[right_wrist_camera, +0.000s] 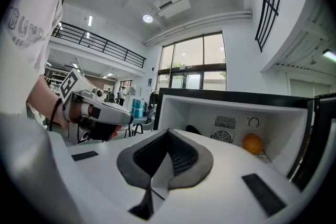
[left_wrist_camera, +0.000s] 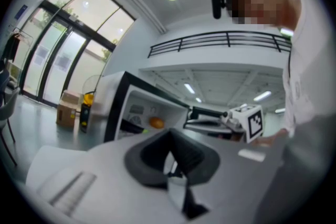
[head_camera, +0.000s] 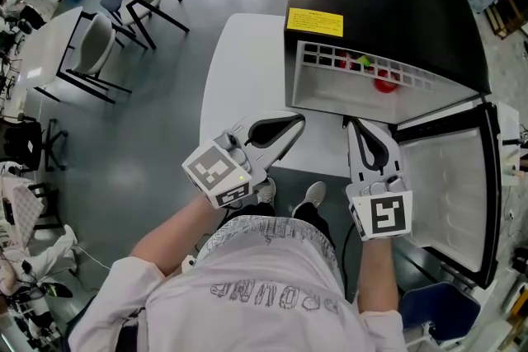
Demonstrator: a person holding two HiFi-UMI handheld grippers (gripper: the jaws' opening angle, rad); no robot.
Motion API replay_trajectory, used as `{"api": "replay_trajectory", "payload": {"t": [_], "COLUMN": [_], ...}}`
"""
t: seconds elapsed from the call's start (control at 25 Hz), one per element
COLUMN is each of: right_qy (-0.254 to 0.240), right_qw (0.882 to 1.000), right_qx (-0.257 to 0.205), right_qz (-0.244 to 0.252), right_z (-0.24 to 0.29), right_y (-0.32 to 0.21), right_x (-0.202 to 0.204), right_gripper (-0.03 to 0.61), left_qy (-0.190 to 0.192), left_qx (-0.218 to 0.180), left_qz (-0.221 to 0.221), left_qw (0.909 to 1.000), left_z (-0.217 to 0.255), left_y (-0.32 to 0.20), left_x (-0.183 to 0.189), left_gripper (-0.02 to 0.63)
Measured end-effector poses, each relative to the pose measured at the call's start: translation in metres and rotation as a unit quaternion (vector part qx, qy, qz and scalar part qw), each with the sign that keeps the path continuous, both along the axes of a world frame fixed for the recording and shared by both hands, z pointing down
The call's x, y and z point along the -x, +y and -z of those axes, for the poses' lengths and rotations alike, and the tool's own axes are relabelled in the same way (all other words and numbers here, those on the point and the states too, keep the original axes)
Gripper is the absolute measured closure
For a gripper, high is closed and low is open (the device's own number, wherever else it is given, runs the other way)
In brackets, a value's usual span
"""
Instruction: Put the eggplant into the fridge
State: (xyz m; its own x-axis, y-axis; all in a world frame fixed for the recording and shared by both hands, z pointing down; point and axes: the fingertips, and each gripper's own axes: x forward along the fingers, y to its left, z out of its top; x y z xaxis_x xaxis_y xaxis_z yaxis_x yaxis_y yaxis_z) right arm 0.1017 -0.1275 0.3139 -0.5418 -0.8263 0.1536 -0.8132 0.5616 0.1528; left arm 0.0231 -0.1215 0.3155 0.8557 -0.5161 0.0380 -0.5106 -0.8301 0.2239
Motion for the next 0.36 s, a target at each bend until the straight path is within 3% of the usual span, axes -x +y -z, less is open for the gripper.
{"api": "replay_trajectory", "payload": {"t": [0.36], "right_qy": [0.010], "right_qw": [1.000], "right_qx": [0.004], "right_qz": [-0.002], "right_z": [-0.0064], "right_y": [-0.0039], "right_x": [-0.0061], "right_gripper": [0.574], "left_qy": [0.000], "left_qx": [0.003], "left_qz": [-0.001], "left_qw": [1.0000], "left_z": [-0.0042], "left_y": [-0.0013], "left_x": [-0.0042], "left_gripper": [0.607]}}
